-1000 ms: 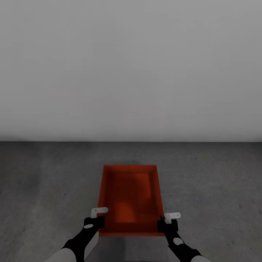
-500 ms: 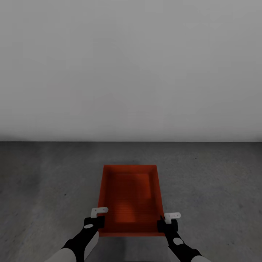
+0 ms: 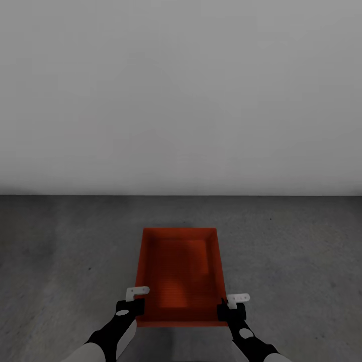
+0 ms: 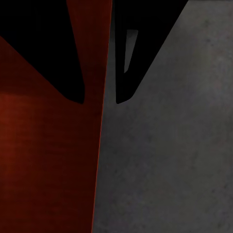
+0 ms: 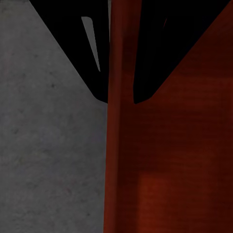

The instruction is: Move the two storage containers from the living room to the garage. In the garage, place one container on the floor and stack the other container on top of it (either order is fine).

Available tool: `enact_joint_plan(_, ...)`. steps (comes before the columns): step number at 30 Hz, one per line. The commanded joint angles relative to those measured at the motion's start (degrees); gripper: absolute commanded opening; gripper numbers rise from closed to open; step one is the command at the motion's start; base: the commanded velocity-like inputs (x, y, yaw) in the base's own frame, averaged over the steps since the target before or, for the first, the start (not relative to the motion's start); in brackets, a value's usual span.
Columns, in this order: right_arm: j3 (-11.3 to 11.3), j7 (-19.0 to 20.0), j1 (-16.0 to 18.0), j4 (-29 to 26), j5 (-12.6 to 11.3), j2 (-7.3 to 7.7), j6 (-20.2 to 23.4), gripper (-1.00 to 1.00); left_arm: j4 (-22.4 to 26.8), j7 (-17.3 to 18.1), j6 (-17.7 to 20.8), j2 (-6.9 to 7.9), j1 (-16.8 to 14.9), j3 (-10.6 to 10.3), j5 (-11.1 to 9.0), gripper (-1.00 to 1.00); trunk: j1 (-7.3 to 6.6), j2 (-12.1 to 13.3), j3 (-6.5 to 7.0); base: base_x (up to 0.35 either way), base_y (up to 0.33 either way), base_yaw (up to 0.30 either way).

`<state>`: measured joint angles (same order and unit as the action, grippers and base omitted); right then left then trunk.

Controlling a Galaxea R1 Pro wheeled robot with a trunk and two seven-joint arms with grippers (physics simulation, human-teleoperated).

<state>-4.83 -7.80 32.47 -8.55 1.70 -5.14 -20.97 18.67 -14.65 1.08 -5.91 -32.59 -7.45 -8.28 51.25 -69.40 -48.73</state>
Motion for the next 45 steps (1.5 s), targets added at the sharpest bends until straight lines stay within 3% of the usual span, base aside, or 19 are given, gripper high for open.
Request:
enact_joint_plan(1,1.58,-0.82,0.05,-0.15,-0.12,0.13,-0.81,-1.00,-0.10,-0.88,0.15,0.10,-0.02,0.94,-0.68,-1.00,0.22,-0.43,-0.21,0.000,0.000,0.000)
enact_joint_plan(4,1.58,-0.82,0.05,-0.13,-0.12,0.13,-0.82,-1.00,-0.09,-0.88,0.15,0.10,-0.02,0.94,-0.68,-1.00,0.88,-1.64,-0.75,0.000,0.000,0.000)
enact_joint_plan(27,1.58,-0.79,0.05,-0.12,-0.15,0.13,-0.74,-1.00,-0.06,-0.90,0.15,0.10,-0.02,0.93,-0.68,-1.00,0.88,-1.64,-0.75,0.000,0.000,0.000)
enact_joint_plan(34,1.58,-0.81,0.05,-0.13,-0.12,0.18,-0.78,-1.00,-0.06,-0.90,0.15,0.10,-0.02,0.86,-0.68,-1.00,2.42,-4.44,-2.01,0.000,0.000,0.000)
enact_joint_plan(45,1.58,-0.81,0.05,-0.11,-0.12,0.15,-0.76,-1.00,-0.04,-0.90,0.15,0.10,-0.02,0.92,-0.68,-1.00,2.42,-4.44,-2.01,0.000,0.000,0.000)
